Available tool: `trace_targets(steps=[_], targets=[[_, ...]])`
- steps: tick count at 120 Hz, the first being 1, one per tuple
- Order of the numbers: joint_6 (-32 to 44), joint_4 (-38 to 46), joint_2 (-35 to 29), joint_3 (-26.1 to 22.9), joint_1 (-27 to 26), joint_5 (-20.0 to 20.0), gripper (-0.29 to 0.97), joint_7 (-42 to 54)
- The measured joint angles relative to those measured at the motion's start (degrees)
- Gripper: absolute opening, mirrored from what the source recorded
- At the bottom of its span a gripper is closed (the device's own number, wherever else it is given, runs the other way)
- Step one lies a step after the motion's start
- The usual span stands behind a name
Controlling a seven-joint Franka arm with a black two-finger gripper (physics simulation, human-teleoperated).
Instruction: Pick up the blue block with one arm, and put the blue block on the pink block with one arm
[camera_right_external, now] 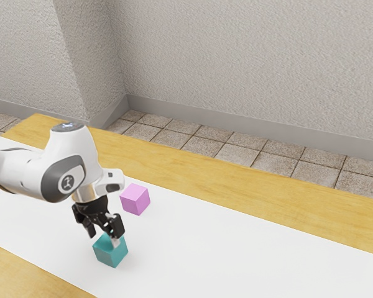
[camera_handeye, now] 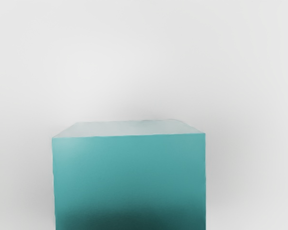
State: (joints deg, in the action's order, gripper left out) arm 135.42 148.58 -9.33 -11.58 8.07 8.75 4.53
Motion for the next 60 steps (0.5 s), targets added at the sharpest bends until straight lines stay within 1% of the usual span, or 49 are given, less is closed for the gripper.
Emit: trace_targets(steps=[60], targets=[[2.9,-0.5,4.9,0.6,-0.1,-0.1,0.6,1.5]])
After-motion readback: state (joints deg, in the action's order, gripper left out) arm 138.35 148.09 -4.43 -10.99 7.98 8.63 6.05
